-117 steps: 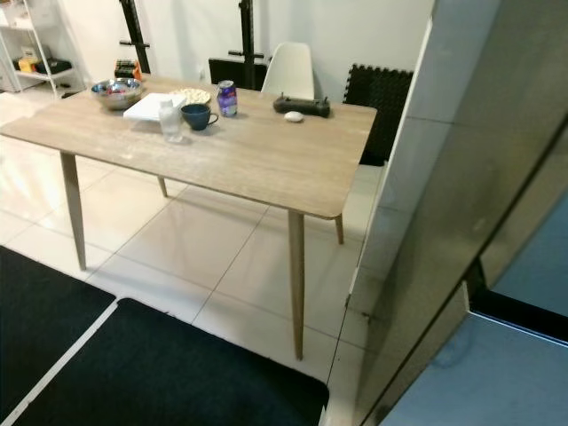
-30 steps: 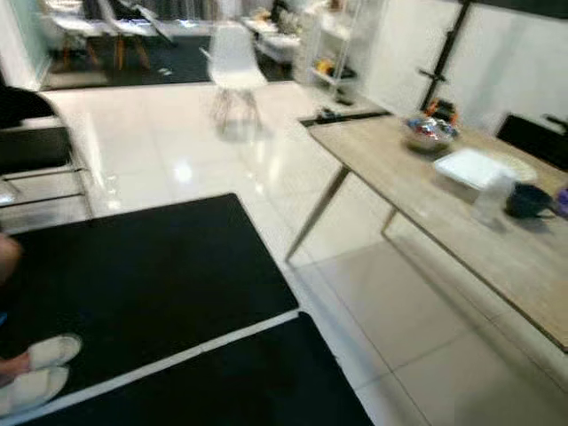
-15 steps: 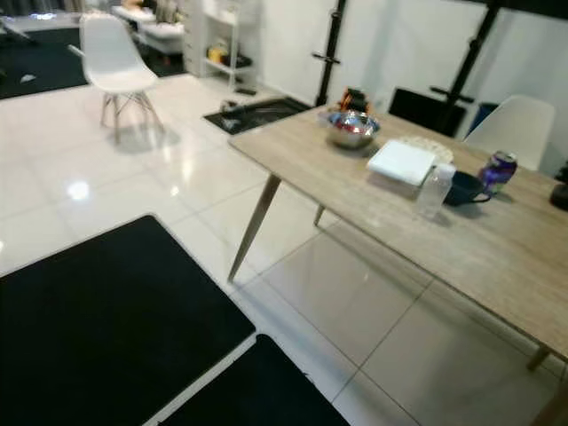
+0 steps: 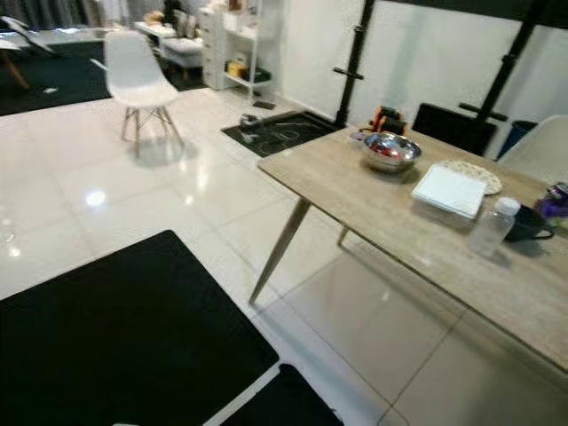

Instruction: Restocking fridge

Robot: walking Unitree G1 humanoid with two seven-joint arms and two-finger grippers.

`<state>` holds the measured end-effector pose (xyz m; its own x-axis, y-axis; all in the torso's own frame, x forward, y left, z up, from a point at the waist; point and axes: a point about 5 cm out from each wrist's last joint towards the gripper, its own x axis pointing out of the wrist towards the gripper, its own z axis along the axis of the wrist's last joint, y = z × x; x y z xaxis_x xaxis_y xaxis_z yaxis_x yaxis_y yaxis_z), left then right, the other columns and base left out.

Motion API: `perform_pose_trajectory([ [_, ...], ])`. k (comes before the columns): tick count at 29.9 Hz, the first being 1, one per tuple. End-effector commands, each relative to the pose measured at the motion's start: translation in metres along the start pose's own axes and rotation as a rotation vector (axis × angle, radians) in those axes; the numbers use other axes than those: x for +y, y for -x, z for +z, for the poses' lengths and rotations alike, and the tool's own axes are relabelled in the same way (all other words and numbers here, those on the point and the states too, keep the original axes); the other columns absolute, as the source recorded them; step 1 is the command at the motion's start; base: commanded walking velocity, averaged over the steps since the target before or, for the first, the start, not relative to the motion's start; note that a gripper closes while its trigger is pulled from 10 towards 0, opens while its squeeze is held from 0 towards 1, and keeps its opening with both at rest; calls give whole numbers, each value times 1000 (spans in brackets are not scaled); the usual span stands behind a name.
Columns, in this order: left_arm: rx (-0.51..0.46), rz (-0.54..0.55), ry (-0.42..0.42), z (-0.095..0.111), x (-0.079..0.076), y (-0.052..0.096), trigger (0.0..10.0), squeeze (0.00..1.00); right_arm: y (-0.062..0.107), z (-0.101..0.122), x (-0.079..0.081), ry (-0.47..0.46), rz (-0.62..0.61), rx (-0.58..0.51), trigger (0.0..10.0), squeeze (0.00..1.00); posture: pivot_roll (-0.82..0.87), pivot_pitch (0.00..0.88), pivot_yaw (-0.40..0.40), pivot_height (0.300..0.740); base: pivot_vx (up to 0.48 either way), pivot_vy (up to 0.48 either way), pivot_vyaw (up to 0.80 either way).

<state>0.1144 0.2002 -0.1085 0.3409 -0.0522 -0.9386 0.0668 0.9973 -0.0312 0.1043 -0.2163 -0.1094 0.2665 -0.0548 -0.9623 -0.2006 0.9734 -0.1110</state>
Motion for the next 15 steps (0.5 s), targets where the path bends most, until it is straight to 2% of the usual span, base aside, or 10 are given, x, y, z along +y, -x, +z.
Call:
perform_pose_trajectory([
  [1, 35, -17, -2, -7, -4, 0, 10000, 0, 1, -4, -6, 10, -16, 19, 10000, 0, -88, 0, -18, 740, 326, 0, -800],
  [15, 32, -21, -1, -6, -7, -1, 10000, 0, 1, -5, -6, 14, -13, 36, 10000, 0, -88, 0, -17, 740, 428, 0, -800],
])
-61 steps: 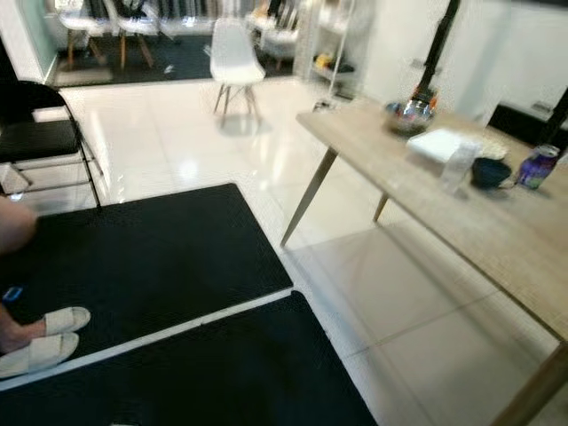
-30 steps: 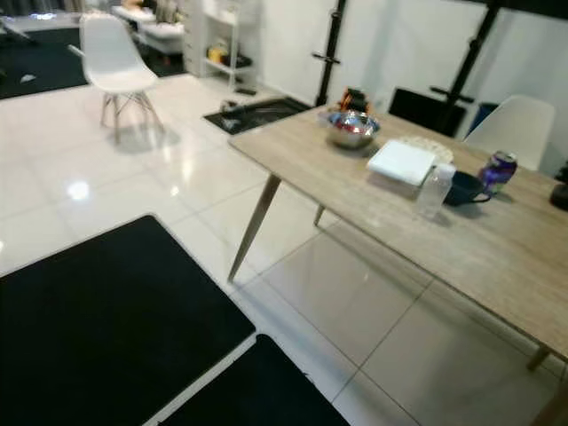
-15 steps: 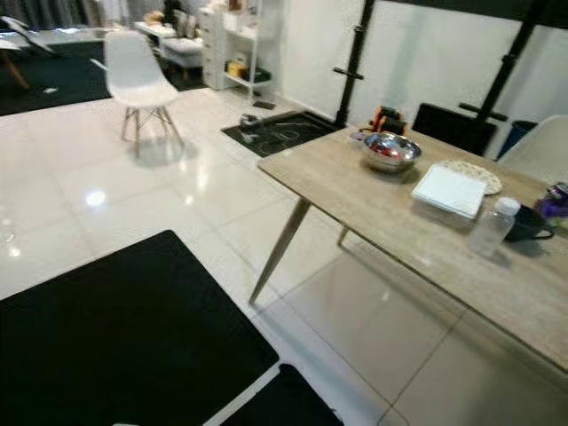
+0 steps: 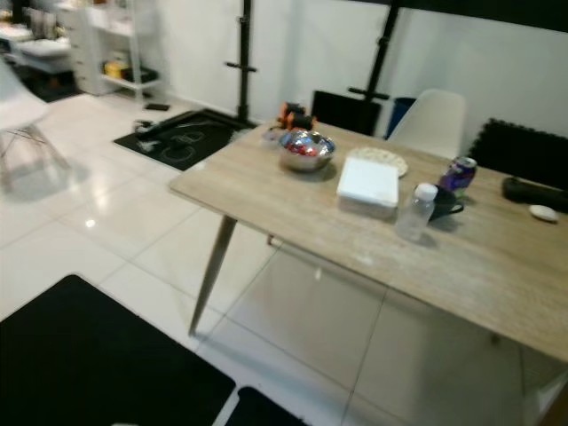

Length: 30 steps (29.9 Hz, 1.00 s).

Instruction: Restocking fridge

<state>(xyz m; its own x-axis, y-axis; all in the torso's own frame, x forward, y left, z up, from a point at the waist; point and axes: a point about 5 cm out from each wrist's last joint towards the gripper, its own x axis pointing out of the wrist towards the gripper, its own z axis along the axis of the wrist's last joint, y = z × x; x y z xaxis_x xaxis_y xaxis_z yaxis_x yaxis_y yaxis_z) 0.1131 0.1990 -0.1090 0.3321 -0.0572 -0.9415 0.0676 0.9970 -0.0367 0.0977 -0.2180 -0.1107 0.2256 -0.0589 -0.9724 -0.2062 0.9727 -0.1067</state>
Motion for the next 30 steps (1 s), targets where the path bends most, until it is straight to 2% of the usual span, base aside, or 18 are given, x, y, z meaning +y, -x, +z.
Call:
perform_pose_trajectory([
  [1, 23, -16, -2, -4, -6, -1, 10000, 0, 1, 2, -6, 9, -18, -4, 10000, 0, -89, 0, -18, 740, 435, 0, -800],
  [11, 25, -16, -5, -5, -6, -1, 10000, 0, 1, 2, -7, 9, -22, 2, 10000, 0, -89, 0, -18, 740, 412, 0, -800],
  [15, 24, -5, 1, -5, -6, -1, 10000, 0, 1, 2, -7, 5, -34, -3, 10000, 0, -88, 0, -17, 740, 157, 0, -800],
  [30, 10, -23, 0, -3, -8, -1, 10000, 0, 1, 3, -7, -8, -41, -17, 10000, 0, -90, 0, -17, 740, 0, 0, 0],
])
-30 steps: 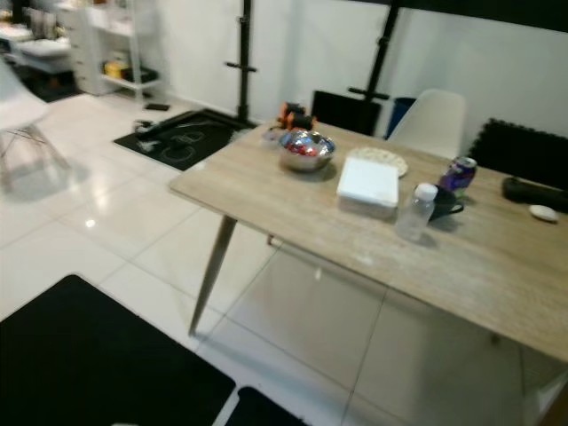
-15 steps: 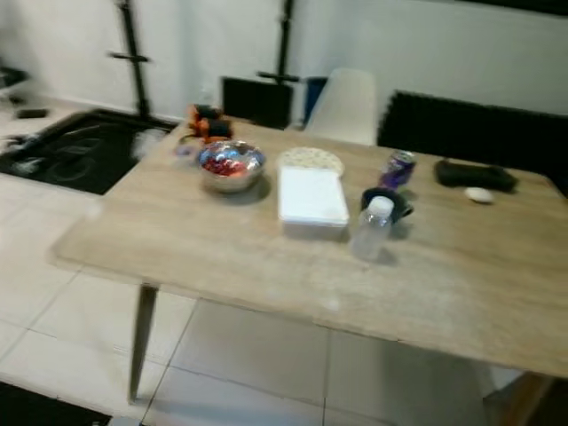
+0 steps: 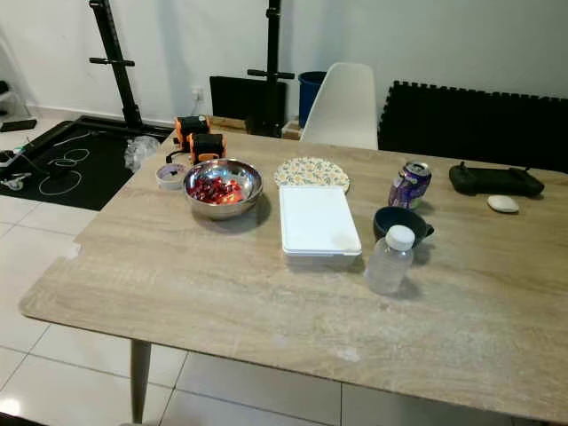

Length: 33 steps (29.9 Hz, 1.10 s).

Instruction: Restocking fridge

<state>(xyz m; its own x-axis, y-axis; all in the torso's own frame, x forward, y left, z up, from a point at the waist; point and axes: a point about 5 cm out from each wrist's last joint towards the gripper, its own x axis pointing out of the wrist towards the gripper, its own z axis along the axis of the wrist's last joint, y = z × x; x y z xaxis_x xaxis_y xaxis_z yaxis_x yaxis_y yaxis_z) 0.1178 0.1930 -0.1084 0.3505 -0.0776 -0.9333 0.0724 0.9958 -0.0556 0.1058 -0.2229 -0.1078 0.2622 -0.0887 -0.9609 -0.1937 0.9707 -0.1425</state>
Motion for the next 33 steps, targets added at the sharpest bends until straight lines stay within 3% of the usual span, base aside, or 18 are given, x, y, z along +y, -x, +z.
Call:
perform_pose_trajectory([
  [1, 32, -3, -2, -8, -2, 0, 10000, 0, 0, -4, -1, -4, -4, 14, 10000, 0, -90, 0, -17, 740, 0, 0, 0],
  [27, 40, -24, -16, -8, -13, -2, 10000, 0, 0, -4, 0, 9, -5, 14, 10000, 0, -90, 0, -17, 740, 0, 0, 0],
  [29, 60, -36, -78, -8, -14, -2, 10000, 0, 0, -4, 0, 13, -5, 14, 10000, 0, -90, 0, -15, 740, 0, -472, 0],
  [33, 60, -34, -64, -8, -15, -2, 10000, 0, 0, -4, 0, 14, -5, 14, 10000, 0, -90, 0, -16, 740, 0, -471, 0],
])
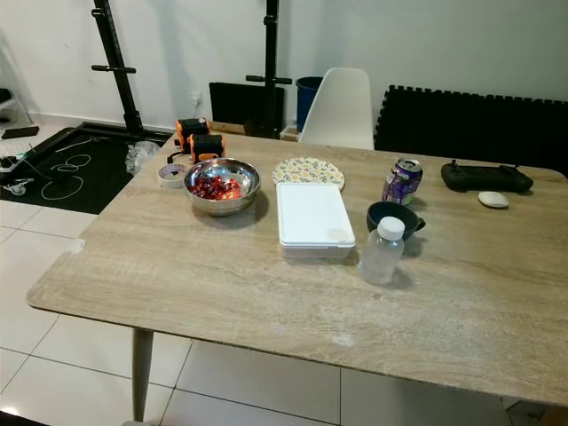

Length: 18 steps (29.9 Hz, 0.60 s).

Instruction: Restocking fridge

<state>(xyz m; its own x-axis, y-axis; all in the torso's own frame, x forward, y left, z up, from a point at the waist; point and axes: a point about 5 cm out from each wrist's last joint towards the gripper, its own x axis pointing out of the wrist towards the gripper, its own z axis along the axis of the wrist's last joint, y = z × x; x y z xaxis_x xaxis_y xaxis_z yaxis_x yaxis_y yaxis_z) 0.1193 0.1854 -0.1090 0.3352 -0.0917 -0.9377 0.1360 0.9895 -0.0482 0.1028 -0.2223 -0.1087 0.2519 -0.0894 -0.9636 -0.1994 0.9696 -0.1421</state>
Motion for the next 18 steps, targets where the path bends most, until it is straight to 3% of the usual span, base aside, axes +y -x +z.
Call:
perform_pose_trajectory([
  [1, 42, -18, 4, -9, -8, -1, 10000, 0, 0, -1, -1, 8, -6, 3, 10000, 0, -89, 0, -15, 740, 0, -469, 0],
  [4, 39, -12, 13, -9, -9, -1, 10000, 0, 0, -1, -1, 5, -4, 0, 10000, 0, -89, 0, -15, 740, 0, -465, 0],
  [18, 33, -24, 24, -5, -15, -3, 10000, 0, 0, -2, 1, -16, 35, 5, 10000, 0, -90, 0, -16, 740, 0, 0, 0],
])
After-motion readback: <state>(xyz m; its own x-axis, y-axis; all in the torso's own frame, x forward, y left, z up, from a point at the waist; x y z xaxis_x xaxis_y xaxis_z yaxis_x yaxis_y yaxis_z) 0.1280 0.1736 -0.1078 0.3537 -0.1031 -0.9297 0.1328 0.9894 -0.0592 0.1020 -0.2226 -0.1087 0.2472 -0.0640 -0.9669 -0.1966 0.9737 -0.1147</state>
